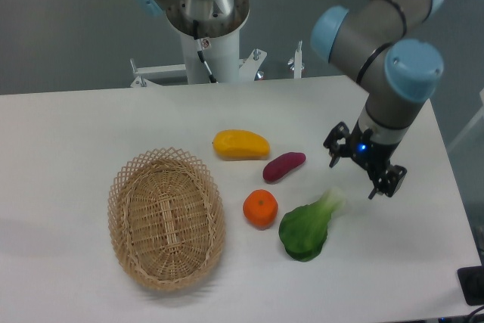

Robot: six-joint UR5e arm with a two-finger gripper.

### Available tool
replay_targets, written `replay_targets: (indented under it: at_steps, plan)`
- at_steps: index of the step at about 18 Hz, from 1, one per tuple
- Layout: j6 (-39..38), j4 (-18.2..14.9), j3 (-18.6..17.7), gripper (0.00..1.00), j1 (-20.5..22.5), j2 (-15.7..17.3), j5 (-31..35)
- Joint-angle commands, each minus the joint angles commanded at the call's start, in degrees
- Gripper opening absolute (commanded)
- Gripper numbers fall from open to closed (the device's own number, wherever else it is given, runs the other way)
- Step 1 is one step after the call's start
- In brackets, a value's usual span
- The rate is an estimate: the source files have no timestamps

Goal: Pick up the green vegetable from the table
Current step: 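Move the open gripper down over the green bok choy stem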

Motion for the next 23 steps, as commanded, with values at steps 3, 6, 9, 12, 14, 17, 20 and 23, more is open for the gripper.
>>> replay_targets:
  at_steps: [3,6,9,12,14,17,20,23]
  plan:
    - [0.1,5.4,-4.0,1.0,0.2,-0.2,0.1]
    - [-0.1,7.9,-4.9,1.0,-0.2,-1.7,1.6]
    - [-0.7,10.4,-6.3,1.0,-0.9,-2.1,4.0]
    - [-1.0,12.6,-6.3,1.0,-1.9,-3.3,5.2]
    - [-1.0,12.9,-7.7,1.0,-2.2,-3.3,7.5]
    - [-1.0,12.9,-8.3,1.0,-2.4,-3.0,7.7]
    - [-0.9,12.9,-8.5,1.0,-2.3,-2.7,7.8]
    - [-1.1,13.3,-8.9,1.0,-2.8,-3.3,8.0]
